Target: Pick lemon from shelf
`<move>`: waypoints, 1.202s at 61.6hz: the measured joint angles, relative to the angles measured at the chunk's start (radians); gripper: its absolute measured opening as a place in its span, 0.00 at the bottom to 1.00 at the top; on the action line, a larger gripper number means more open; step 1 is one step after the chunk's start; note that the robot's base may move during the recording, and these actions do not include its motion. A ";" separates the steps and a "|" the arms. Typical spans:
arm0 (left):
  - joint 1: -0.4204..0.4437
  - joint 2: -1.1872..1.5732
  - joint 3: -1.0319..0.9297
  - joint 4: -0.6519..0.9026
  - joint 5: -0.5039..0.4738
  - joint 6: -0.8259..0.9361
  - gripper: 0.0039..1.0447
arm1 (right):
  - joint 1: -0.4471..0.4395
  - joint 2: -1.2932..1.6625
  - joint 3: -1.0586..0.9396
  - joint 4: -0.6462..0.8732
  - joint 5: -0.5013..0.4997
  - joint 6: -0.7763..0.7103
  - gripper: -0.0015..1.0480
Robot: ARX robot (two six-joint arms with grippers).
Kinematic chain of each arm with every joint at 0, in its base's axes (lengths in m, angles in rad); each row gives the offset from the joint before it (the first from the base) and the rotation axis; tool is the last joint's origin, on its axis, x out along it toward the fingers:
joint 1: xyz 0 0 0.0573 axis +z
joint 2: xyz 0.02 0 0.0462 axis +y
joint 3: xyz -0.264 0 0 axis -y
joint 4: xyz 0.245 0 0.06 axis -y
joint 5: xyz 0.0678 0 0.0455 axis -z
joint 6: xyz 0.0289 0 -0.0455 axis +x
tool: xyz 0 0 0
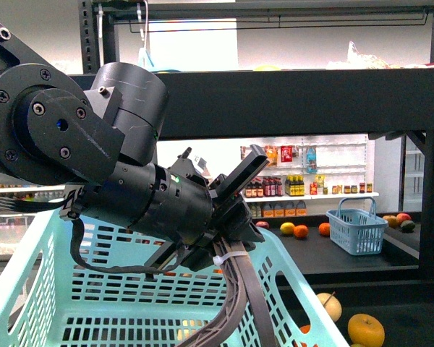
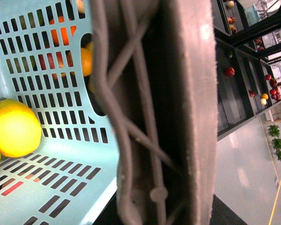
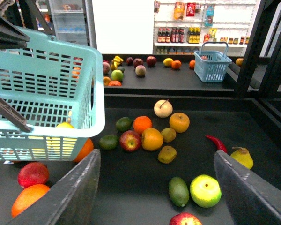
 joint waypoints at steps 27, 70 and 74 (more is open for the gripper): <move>0.115 -0.031 -0.083 0.268 -0.390 -0.388 0.12 | 0.000 0.000 0.000 0.000 0.000 0.001 0.98; 0.584 -0.154 -0.280 0.451 -0.365 -0.632 0.11 | 0.000 0.000 0.000 0.000 0.000 0.001 0.98; 0.626 -0.154 -0.282 0.462 -0.360 -0.649 0.11 | 0.000 0.000 0.000 0.000 0.000 0.001 0.98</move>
